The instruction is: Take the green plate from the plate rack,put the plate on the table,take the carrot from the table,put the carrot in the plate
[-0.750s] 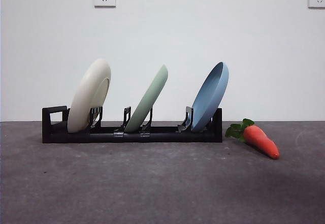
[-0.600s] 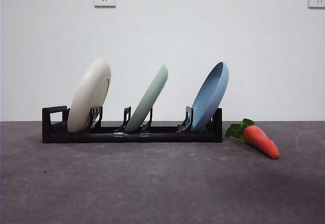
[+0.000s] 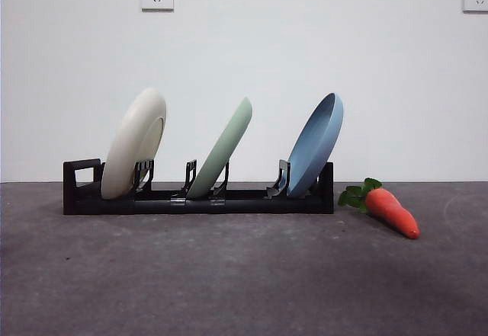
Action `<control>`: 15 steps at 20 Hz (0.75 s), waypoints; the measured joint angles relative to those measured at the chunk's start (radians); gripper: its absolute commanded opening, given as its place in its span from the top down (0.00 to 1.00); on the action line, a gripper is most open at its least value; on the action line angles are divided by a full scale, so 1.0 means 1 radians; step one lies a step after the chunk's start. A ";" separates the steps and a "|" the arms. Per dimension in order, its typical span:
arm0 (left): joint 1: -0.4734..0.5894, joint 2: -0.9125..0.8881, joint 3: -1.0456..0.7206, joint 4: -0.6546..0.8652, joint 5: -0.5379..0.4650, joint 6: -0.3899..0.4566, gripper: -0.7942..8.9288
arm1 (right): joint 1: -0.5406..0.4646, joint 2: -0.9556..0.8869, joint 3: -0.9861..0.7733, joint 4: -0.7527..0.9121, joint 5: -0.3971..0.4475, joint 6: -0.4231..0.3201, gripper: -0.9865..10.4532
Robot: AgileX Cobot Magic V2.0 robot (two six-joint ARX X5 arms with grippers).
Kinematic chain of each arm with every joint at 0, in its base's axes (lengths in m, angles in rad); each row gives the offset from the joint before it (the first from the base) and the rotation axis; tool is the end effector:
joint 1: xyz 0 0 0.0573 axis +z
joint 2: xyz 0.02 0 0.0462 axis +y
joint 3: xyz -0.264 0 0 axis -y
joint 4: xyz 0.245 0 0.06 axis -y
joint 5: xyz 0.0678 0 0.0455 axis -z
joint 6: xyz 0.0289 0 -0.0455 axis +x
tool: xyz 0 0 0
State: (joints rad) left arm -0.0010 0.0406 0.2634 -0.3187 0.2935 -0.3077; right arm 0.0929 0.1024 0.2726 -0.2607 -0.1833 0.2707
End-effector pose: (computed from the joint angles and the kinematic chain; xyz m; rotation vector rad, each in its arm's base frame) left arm 0.0769 -0.0084 0.2177 -0.3193 0.1398 -0.2774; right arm 0.0836 0.0131 0.2224 0.2729 0.1275 0.2621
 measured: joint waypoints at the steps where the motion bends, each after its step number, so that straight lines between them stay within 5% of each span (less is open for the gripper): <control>1: 0.000 0.009 0.024 -0.012 0.014 0.000 0.92 | 0.000 0.023 0.028 -0.032 0.000 0.000 0.92; 7: 0.000 0.100 0.183 -0.111 0.119 0.001 0.92 | 0.000 0.201 0.252 -0.258 -0.058 -0.049 0.92; 15: 0.000 0.251 0.369 -0.315 0.264 0.106 0.92 | 0.000 0.459 0.558 -0.620 -0.145 -0.224 0.92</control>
State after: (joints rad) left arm -0.0010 0.2913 0.6327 -0.6334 0.5571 -0.2012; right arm 0.0929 0.5617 0.8310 -0.8806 -0.3283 0.0463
